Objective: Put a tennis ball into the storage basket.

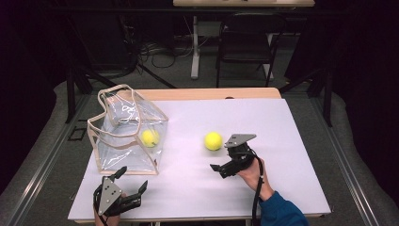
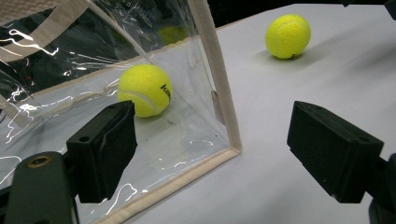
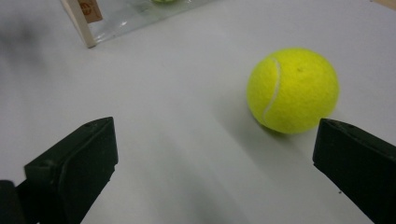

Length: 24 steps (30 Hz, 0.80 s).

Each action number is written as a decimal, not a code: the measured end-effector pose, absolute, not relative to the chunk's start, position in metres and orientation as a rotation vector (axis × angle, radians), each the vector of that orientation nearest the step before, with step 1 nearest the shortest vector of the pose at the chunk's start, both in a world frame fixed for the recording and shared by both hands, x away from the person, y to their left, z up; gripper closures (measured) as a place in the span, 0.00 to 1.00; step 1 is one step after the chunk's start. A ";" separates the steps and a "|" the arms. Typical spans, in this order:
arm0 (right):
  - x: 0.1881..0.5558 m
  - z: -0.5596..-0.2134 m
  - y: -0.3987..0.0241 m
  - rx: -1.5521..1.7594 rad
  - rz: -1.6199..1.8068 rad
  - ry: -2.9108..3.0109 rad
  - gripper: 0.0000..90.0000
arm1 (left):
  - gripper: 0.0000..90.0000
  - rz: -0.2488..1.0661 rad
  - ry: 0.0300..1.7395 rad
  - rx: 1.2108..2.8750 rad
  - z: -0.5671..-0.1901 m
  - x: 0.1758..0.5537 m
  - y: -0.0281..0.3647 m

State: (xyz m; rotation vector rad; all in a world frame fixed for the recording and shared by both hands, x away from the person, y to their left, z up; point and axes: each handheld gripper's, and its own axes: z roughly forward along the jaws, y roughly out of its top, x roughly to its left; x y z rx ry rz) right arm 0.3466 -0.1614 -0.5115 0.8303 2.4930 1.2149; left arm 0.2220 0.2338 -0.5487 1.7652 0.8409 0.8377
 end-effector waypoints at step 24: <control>0.343 -0.527 -0.191 0.956 1.115 2.465 0.00 | 0.18 0.826 0.825 1.774 -0.549 0.227 0.230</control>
